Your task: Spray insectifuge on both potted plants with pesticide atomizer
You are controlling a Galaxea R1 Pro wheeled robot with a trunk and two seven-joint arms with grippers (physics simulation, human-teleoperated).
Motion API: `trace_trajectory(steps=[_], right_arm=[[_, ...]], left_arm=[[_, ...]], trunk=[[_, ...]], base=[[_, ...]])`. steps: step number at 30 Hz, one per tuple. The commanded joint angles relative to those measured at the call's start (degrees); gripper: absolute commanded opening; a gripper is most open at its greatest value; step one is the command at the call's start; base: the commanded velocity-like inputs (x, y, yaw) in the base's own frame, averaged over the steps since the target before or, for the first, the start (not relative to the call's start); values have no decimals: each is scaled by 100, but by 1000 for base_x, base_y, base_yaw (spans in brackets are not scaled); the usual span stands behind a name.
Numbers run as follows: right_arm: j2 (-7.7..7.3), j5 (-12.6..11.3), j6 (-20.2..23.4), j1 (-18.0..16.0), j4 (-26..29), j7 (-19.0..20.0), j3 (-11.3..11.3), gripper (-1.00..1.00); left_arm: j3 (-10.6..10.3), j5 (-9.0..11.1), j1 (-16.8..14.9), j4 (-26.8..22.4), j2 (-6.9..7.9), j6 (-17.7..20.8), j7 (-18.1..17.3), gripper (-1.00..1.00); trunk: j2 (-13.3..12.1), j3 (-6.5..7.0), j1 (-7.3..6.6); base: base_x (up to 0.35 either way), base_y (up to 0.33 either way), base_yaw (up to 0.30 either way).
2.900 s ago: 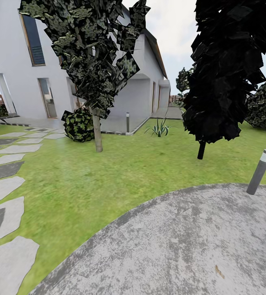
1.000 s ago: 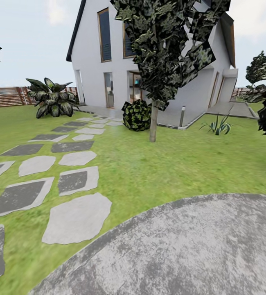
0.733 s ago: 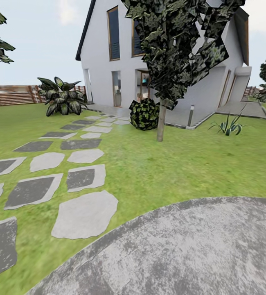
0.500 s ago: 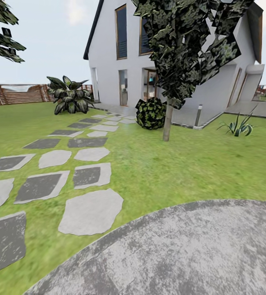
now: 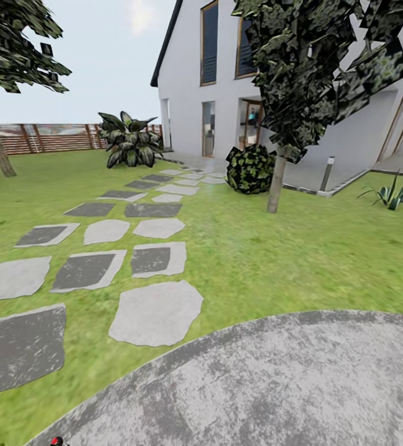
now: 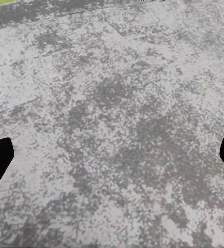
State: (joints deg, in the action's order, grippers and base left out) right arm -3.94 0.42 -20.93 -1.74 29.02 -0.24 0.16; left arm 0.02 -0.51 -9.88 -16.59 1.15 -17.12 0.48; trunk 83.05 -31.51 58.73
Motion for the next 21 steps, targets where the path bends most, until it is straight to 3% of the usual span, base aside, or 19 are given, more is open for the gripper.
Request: trace_trajectory(steps=[1,9,21], right_arm=[[-1,6,-16,-2,-2,-2,2,100],[-1,11,-16,-2,-2,-2,2,100],[-1,11,-16,-2,-2,-1,10,100]], left_arm=[[1,-1,-5,6,2,-20,5,100],[7,22,-5,5,15,-19,9,100],[15,24,-5,-2,25,-14,14,100]], trunk=[[3,-11,-1],[3,-58,-1],[484,-344,263]], base=[[0,0,224],[0,0,224],[0,0,224]])
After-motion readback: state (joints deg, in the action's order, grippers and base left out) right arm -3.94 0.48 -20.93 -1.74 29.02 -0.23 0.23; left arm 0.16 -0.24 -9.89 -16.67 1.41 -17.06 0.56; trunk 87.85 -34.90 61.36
